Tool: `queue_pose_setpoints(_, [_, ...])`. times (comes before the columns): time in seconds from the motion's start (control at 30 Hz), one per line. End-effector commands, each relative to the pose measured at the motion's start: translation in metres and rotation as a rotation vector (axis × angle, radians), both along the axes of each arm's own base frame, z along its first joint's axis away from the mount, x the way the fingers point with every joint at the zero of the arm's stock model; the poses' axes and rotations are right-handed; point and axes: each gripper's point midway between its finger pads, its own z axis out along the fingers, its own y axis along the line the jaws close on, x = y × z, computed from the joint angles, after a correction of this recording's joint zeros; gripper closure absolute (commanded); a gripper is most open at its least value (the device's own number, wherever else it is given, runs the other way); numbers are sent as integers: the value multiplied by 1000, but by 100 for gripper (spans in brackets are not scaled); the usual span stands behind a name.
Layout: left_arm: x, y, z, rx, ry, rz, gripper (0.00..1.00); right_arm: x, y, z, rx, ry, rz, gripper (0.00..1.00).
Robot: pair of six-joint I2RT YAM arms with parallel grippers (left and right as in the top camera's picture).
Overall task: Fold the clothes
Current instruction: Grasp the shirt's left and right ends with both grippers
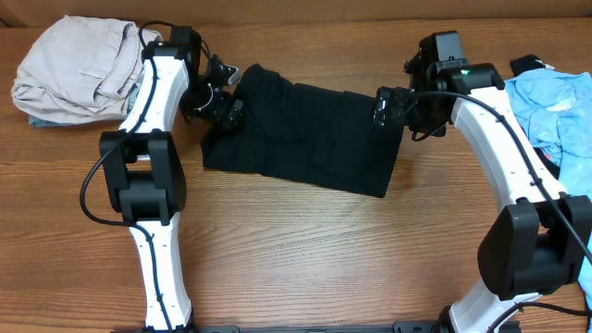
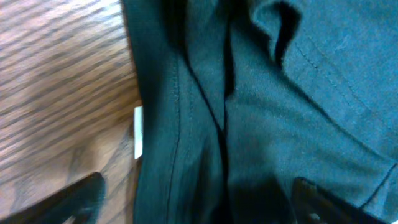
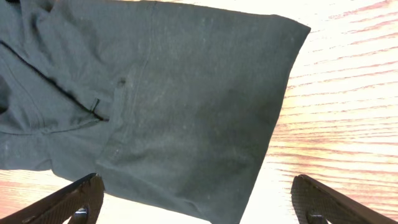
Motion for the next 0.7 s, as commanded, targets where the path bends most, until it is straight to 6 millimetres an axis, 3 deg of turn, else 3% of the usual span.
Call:
queue_pose_setpoints(0.0, [1,-18,-10,-34,-2,-56,12,6,-4,13,-18,-48,-2,4])
queue_pose_setpoints(0.13, [-1,-22,-28,9,27,-58,26,7,-8,12,-41,-51,-10,9])
queue_pose_setpoints(0.23, [0,-16,-38,99,46,12,44,6,-12,10,-62,-46,-17,13])
queue_pose_setpoints(0.3, [3,-7,-40,166,45,87,63,5,-13,7,-68,-41,-19,19])
queue_pose_setpoints(0.37, [4,0,-40,206,51,157,96,4,-13,5,-68,-36,-19,30])
queue_pose_setpoints(0.53, [-6,8,-32,243,103,246,96,1,-8,-12,-44,-10,-13,60])
queue_pose_setpoints(0.67, [-13,10,-4,251,126,265,96,-1,0,-32,3,10,0,87])
